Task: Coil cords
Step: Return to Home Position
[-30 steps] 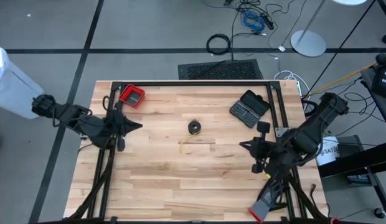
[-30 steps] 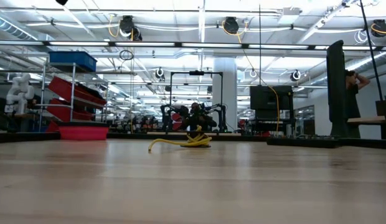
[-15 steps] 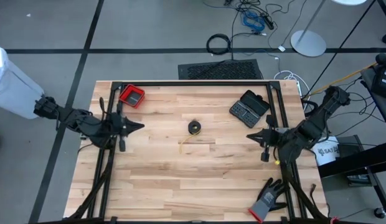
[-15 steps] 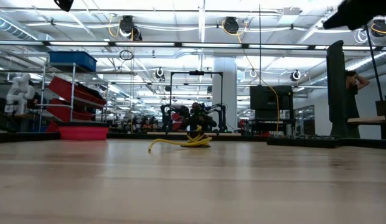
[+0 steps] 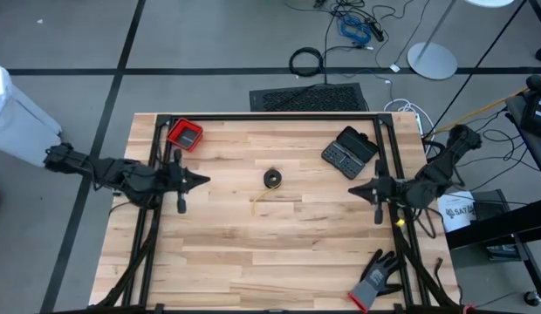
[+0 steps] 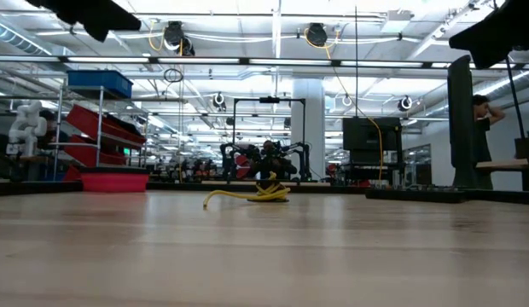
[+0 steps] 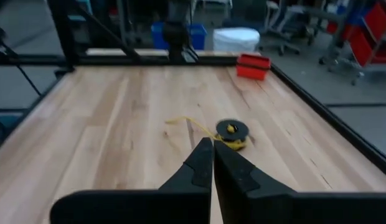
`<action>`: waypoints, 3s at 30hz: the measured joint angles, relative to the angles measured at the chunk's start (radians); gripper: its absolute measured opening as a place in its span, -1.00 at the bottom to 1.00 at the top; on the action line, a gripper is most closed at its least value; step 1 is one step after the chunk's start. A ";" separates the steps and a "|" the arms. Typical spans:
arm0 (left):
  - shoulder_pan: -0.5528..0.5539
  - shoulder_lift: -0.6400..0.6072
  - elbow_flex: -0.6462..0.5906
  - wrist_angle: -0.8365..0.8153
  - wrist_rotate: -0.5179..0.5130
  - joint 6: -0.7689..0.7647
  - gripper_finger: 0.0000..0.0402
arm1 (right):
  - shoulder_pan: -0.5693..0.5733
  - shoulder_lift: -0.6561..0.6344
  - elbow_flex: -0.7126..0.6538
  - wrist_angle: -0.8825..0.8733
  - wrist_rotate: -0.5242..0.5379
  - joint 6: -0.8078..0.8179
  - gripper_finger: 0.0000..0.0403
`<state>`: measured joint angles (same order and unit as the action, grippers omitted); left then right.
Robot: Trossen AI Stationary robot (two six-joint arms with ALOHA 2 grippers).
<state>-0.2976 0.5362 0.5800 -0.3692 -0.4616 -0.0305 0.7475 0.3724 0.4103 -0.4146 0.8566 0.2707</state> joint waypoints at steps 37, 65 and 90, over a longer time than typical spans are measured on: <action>0.493 -0.008 -0.393 0.549 0.679 0.066 -0.99 | -0.241 -0.183 -0.396 0.573 -0.404 -0.143 -1.00; 0.534 -0.025 -0.564 0.690 0.714 -0.003 -0.99 | -0.437 -0.183 -0.396 0.507 -0.572 -0.153 -1.00; 0.396 -0.261 -0.572 0.572 0.562 -0.114 -1.00 | -0.466 -0.182 -0.395 0.471 -0.601 -0.117 -1.00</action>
<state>0.0986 0.2756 0.0078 0.2026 0.1005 -0.1440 0.2817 0.1902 0.0151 0.0563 0.2554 0.1535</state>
